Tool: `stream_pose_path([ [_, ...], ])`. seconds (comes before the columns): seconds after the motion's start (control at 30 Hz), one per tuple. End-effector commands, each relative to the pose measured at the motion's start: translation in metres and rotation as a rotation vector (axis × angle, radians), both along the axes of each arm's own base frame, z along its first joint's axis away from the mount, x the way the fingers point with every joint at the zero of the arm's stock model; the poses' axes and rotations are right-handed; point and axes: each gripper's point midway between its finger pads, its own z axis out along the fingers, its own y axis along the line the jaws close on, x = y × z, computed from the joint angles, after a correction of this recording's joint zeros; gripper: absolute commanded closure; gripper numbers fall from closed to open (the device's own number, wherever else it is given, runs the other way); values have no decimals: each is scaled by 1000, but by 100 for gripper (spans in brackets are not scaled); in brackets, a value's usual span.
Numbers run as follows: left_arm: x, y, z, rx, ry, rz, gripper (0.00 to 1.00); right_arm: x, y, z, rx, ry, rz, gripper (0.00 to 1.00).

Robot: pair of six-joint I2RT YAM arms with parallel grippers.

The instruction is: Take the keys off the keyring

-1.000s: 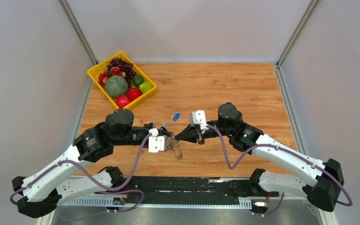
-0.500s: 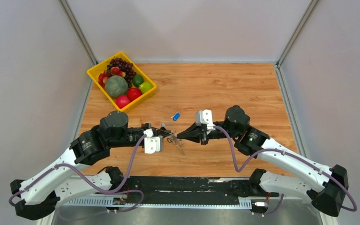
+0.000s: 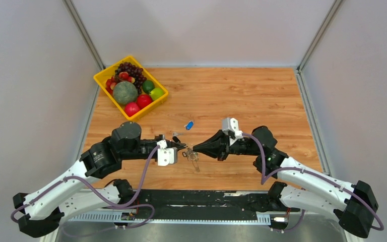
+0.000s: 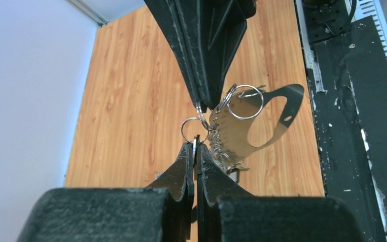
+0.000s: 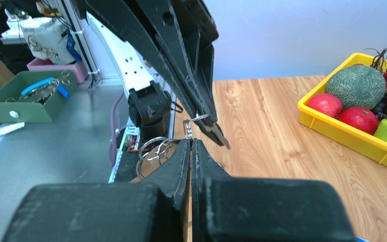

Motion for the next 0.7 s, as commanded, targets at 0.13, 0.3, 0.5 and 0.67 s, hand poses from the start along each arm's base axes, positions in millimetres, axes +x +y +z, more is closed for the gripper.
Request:
stream_pose_path([
  [0.13,-14,-16,-13,-13,103,-82,100,0,-17,66,259,-47,-68,100],
  [0.3,-12,-22,-18,-35,134,-74,100,7,-22,70,296,-19,-118,100],
  [0.5,2,-20,-4,-67,107,5,100,11,-17,51,199,0,-131,95],
  [0.67,3,-13,15,-83,59,18,100,14,-19,28,83,-27,-159,93],
])
